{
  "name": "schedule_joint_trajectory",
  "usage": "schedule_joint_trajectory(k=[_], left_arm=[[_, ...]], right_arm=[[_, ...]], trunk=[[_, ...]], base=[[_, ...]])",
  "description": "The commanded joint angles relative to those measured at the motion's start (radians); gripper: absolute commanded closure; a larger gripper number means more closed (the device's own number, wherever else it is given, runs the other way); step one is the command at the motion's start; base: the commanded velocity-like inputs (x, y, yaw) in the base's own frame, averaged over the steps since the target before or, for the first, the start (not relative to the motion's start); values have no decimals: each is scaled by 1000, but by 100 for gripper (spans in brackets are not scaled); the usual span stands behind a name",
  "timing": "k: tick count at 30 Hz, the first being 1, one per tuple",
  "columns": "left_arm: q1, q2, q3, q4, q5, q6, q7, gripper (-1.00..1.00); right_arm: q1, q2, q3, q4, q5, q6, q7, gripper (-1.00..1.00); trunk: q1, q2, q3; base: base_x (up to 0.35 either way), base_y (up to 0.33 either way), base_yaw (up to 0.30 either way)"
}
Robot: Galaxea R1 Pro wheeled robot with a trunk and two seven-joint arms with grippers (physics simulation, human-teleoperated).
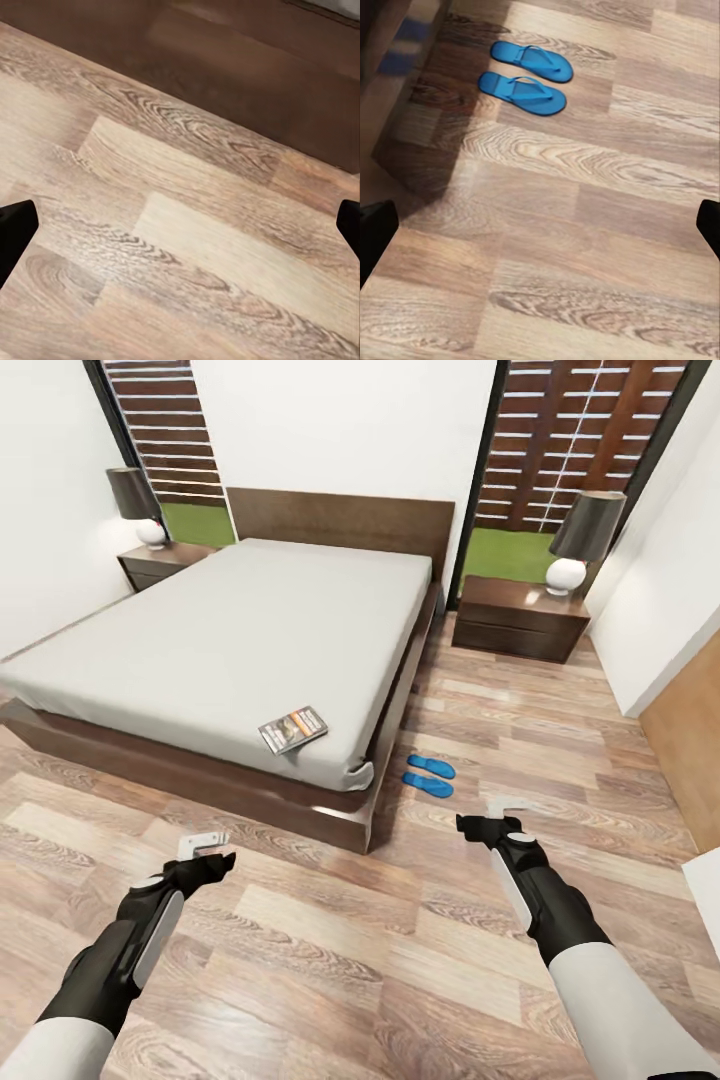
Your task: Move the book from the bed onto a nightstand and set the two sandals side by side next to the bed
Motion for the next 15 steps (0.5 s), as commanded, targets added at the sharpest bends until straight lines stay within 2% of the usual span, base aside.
schedule_joint_trajectory(k=[1, 7, 11, 15], left_arm=[[2, -3, -1, 5, 10, -11, 9, -100], [9, -6, 0, 13, 12, -36, 8, -100], [9, -9, -2, 13, 14, -37, 7, -100], [9, -10, -2, 13, 14, -37, 6, -100]], right_arm=[[0, -2, 5, -1, -11, 3, -9, -100], [0, -2, 5, 3, -11, 0, -8, -100], [0, -2, 5, 3, -7, 0, -9, -100], [0, -2, 5, 6, -6, -1, -9, -100]], trunk=[[0, 0, 0], [0, 0, 3], [0, 0, 5], [0, 0, 6]], base=[[-129, 0, 281], [-248, 66, 281], [-200, 203, 258], [-158, 245, 115]])
